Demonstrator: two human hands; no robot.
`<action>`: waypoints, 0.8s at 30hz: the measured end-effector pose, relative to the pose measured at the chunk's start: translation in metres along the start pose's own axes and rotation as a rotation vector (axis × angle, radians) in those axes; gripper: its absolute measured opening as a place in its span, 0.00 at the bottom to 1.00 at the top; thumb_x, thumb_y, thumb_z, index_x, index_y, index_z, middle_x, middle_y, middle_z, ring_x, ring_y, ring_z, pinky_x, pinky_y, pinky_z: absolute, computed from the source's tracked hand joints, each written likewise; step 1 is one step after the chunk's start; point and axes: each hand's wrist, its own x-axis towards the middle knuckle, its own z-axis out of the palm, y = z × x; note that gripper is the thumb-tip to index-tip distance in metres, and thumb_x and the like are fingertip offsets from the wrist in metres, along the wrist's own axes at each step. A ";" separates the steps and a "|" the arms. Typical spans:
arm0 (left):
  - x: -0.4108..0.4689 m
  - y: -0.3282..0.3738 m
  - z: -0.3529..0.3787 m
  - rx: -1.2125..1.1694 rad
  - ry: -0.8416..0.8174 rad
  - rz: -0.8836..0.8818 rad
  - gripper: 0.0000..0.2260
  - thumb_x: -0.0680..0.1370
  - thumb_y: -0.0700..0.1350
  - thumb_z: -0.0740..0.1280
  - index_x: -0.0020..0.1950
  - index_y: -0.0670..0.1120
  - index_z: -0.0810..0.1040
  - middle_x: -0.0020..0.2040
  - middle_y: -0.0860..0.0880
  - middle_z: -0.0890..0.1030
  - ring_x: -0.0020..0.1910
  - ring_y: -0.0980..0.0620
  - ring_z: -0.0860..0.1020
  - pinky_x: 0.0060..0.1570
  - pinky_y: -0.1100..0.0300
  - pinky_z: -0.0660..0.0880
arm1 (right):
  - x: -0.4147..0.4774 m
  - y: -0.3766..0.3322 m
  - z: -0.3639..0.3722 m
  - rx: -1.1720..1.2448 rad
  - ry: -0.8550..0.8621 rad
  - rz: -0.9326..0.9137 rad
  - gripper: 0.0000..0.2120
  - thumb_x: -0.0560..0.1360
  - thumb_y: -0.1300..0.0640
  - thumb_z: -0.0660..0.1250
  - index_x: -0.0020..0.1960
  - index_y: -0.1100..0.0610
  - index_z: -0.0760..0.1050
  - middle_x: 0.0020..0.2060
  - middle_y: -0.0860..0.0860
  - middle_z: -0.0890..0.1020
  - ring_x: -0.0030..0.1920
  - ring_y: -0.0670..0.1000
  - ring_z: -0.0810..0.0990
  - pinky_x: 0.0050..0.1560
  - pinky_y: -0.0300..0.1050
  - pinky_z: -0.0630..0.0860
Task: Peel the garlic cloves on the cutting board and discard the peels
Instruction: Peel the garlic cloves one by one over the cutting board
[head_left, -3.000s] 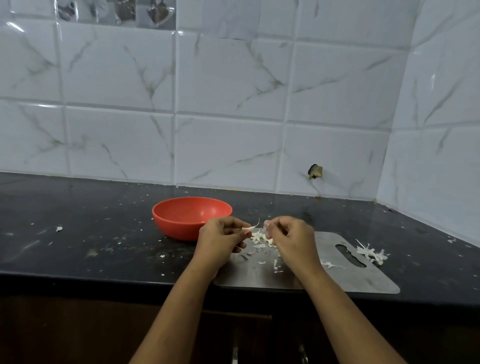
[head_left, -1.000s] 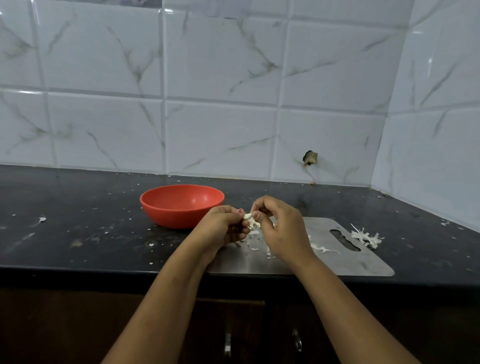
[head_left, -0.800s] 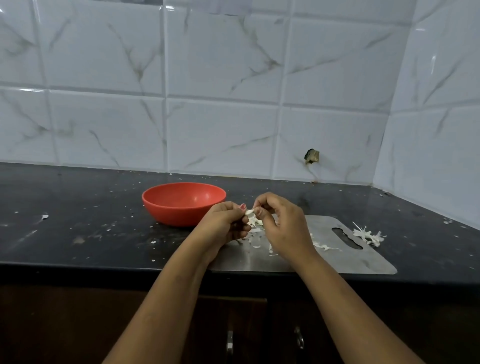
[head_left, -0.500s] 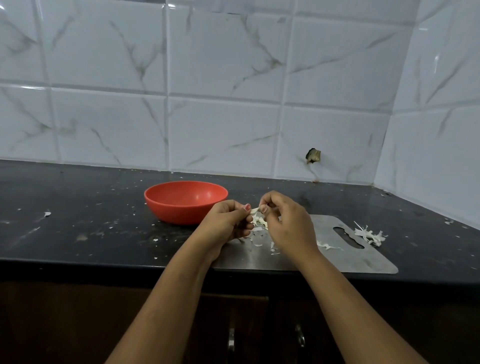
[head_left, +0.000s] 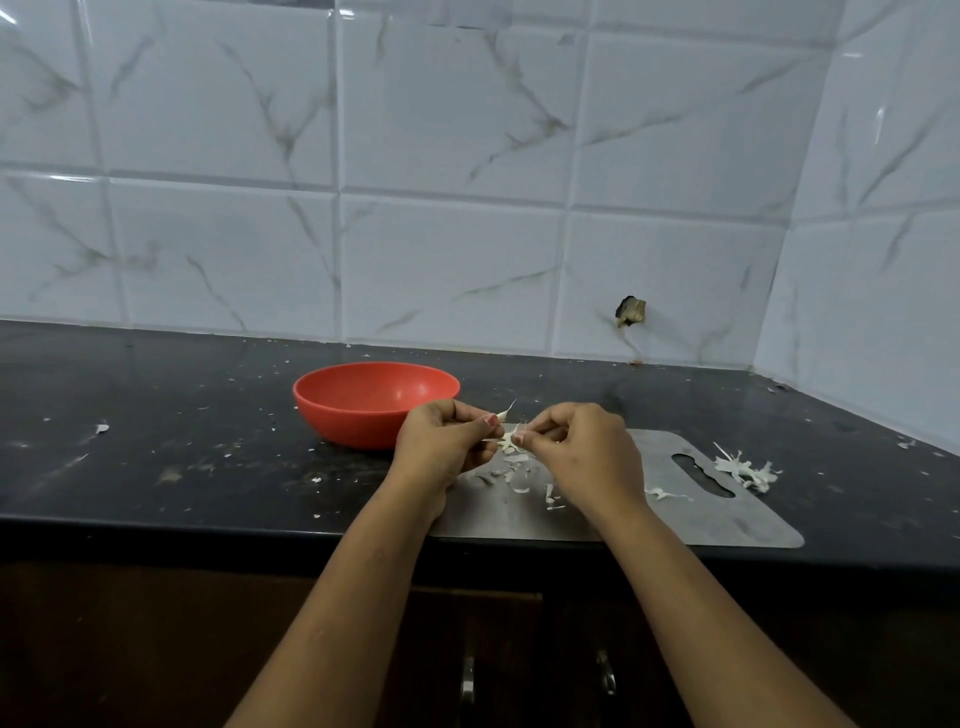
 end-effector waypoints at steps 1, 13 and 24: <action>0.000 0.000 0.000 0.004 0.004 0.003 0.02 0.76 0.33 0.67 0.43 0.36 0.77 0.36 0.42 0.81 0.26 0.57 0.77 0.29 0.68 0.75 | 0.000 0.000 0.000 0.012 0.001 0.001 0.05 0.71 0.48 0.74 0.41 0.48 0.82 0.34 0.43 0.82 0.35 0.42 0.79 0.36 0.40 0.75; -0.002 -0.004 0.002 0.165 0.036 0.077 0.02 0.73 0.35 0.72 0.42 0.38 0.80 0.35 0.42 0.81 0.28 0.53 0.76 0.30 0.65 0.75 | 0.002 0.006 0.006 0.244 -0.020 -0.123 0.06 0.76 0.56 0.68 0.50 0.48 0.83 0.39 0.44 0.84 0.40 0.43 0.81 0.43 0.47 0.80; -0.004 -0.004 0.002 0.165 -0.006 0.164 0.02 0.75 0.38 0.71 0.47 0.40 0.82 0.39 0.43 0.83 0.35 0.53 0.80 0.34 0.64 0.76 | 0.003 0.005 0.004 0.427 0.010 -0.114 0.06 0.76 0.59 0.68 0.42 0.51 0.79 0.36 0.46 0.82 0.38 0.43 0.79 0.39 0.38 0.76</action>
